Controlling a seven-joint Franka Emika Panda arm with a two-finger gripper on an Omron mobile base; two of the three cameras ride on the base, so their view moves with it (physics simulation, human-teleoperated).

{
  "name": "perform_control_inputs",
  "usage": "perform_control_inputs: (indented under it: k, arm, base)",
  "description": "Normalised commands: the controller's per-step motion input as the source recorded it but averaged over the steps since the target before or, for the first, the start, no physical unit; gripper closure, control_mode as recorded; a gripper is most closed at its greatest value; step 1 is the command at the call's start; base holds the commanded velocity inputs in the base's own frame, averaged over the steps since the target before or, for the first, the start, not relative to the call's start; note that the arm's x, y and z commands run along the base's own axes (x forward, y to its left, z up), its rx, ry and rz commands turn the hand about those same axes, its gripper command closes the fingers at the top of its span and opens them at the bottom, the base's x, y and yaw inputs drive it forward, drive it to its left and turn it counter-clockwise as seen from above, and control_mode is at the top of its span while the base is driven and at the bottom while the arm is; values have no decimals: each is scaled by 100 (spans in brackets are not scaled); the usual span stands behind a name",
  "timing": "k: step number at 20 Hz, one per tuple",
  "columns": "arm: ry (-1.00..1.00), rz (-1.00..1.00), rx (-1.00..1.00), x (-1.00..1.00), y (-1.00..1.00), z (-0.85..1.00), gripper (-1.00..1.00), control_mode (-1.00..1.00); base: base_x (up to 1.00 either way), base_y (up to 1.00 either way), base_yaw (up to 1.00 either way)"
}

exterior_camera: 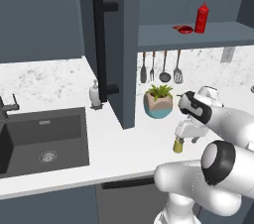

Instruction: Put the shaker and condiment bottle from the counter next to their counterparts in the cabinet.

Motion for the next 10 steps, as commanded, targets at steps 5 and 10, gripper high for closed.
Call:
perform_control_inputs:
  k: [5,10]
  arm:
    - [-8,0,6,-12,19,0,-100,-100]
    - [-13,0,2,9,16,-1,-100,-100]
  base:
    - [0,0,0]
    - [0,0,0]
